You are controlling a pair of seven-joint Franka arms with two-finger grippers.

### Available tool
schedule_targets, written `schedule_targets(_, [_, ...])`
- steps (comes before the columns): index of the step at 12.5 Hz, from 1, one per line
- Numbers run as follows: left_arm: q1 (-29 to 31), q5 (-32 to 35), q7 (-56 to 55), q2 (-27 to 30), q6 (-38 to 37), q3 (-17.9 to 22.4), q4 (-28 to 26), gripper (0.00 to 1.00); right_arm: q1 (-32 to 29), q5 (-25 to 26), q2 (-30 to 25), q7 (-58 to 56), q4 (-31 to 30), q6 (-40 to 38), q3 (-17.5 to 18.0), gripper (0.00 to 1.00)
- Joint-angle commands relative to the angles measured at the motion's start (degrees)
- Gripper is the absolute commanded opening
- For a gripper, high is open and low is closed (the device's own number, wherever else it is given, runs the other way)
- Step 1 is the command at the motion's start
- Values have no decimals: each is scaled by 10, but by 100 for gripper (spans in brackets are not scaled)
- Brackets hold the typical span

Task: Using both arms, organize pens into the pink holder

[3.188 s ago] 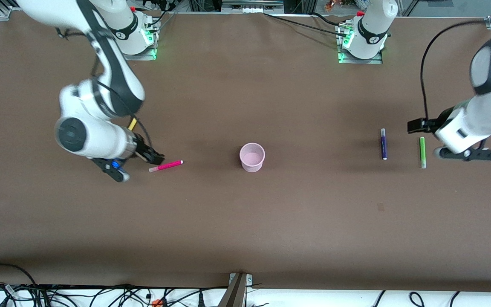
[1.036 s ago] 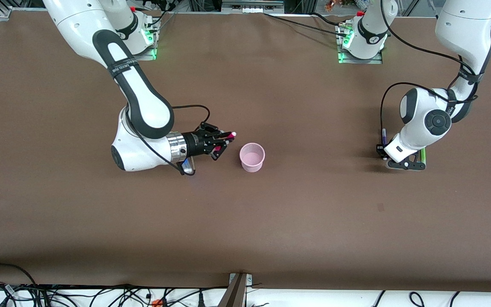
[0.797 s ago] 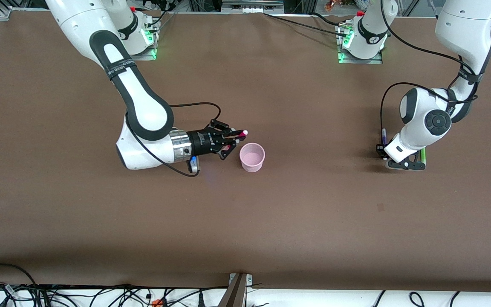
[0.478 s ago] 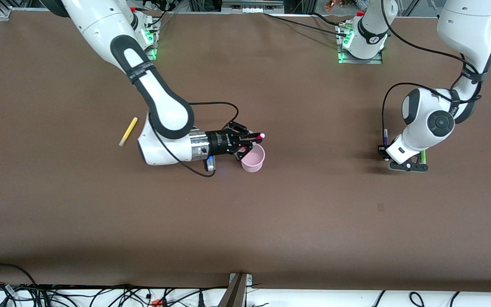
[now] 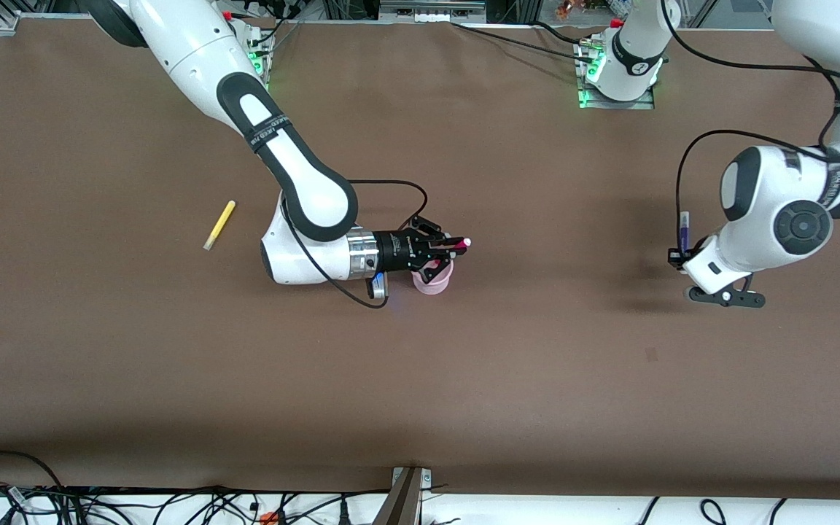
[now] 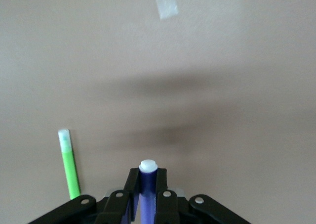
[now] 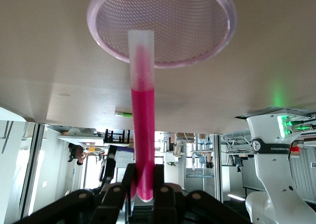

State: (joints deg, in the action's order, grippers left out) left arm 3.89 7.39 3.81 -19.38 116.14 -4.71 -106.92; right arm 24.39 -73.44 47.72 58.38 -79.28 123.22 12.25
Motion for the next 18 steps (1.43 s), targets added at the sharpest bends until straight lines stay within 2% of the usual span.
schedule_targets(1, [7, -73, 73, -7, -39, -7, 51, 7, -1, -12, 24, -28, 19, 0, 1, 32])
schedule_targets(2, [7, -108, 111, -8, -42, -7, 64, 6, -3, -11, 25, -32, 19, 0, 1, 54])
schedule_targets(3, [7, -133, 137, -9, -42, -7, 70, 6, -6, -11, 24, -33, 20, -2, 1, 88])
schedule_targets(4, [6, -165, 152, -11, -42, -7, 80, 6, -7, -8, 20, -33, 22, -5, 1, 100])
schedule_targets(6, [2, -238, 196, -13, -42, -7, 91, 3, -17, 21, -2, -28, 25, -8, -2, 100])
schedule_targets(9, [-11, -263, 253, -32, -35, -26, 126, 0, -56, 165, -60, -32, 25, -31, -8, 100])
schedule_targets(12, [-13, -372, 295, -41, -35, -39, 152, 0, -94, 283, -120, -87, 19, -122, -16, 100])
schedule_targets(14, [-24, -425, 341, -46, -34, -47, 168, 0, -95, 334, -173, -147, 9, -192, -75, 100])
schedule_targets(16, [-31, -498, 402, -51, -28, -60, 181, 0, -95, 423, -240, -198, -24, -242, -106, 100])
schedule_targets(18, [-34, -593, 484, -54, 8, -90, 181, 0, -95, 528, -310, -260, -48, -303, -132, 100])
